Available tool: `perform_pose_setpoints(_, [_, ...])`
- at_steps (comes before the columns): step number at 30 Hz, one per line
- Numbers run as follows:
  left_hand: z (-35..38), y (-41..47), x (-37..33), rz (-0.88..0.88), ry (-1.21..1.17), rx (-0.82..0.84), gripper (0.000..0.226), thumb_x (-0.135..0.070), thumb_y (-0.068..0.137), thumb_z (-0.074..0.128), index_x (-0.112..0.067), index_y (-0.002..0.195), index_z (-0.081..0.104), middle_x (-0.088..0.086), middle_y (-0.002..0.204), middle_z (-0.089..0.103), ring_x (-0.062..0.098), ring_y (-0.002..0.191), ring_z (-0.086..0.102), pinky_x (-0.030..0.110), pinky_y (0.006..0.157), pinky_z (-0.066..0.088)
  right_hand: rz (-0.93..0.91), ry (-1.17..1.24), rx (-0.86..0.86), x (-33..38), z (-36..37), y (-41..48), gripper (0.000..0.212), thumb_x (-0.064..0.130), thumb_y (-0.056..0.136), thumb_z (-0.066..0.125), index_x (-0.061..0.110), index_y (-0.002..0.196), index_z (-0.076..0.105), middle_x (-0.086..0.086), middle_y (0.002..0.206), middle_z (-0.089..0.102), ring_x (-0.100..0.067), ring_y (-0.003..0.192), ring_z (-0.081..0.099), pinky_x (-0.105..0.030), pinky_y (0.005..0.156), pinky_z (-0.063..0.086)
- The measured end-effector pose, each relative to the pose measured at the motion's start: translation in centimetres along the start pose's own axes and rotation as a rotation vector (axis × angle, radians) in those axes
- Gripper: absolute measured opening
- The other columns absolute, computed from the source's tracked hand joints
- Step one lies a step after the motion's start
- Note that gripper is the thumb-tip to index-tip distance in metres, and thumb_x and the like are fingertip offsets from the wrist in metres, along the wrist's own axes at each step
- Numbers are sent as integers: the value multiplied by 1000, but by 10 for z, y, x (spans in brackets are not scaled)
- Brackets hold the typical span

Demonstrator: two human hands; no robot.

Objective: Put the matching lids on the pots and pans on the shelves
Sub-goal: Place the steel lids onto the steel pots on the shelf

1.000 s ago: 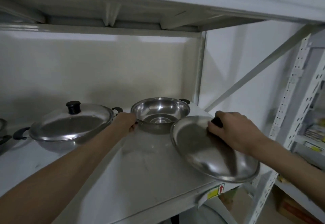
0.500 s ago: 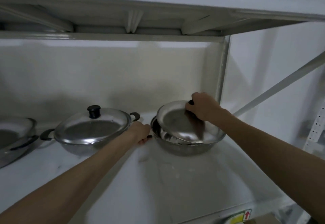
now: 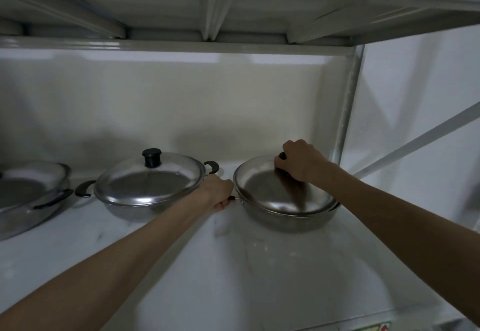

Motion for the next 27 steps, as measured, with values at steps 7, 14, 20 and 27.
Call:
perform_pose_setpoints(7, [1,-5,0,6,-24,9,30,-4,90,34,-1,64,49,10,54,56,16,33,34,16,36,26,-7,-12,14,2,-4,-4,28,33,94,52,6,92,50,-9,89,46,-28,78,48,-34,68,39])
perform_pose_setpoints(14, [0,-7,1,12,-4,15,33,-4,89,34,-2,59,48,11,54,55,16,32,33,19,38,26,-11,10,10,1,-3,-9,27,32,94,52,7,86,46,-8,84,45,-28,77,48,-34,66,38])
perform_pose_setpoints(20, [0,-7,2,10,6,19,31,-4,88,35,-2,60,49,10,51,56,14,30,33,17,36,27,-1,16,3,-1,-3,-9,28,32,94,52,7,85,45,-10,87,46,-30,78,49,-34,67,39])
perform_pose_setpoints(27, [0,-6,3,1,-24,29,31,-2,89,35,-2,61,50,11,53,56,15,35,36,21,37,28,10,-2,-10,-4,1,-8,37,39,95,50,3,102,55,-16,103,57,-29,81,49,-35,70,41])
Point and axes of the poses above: each hand's wrist, its own y-axis towards the middle knuckle, its own z-axis out of the palm, x = y × z, the point moved 5 cm from there along y, towards the middle knuckle
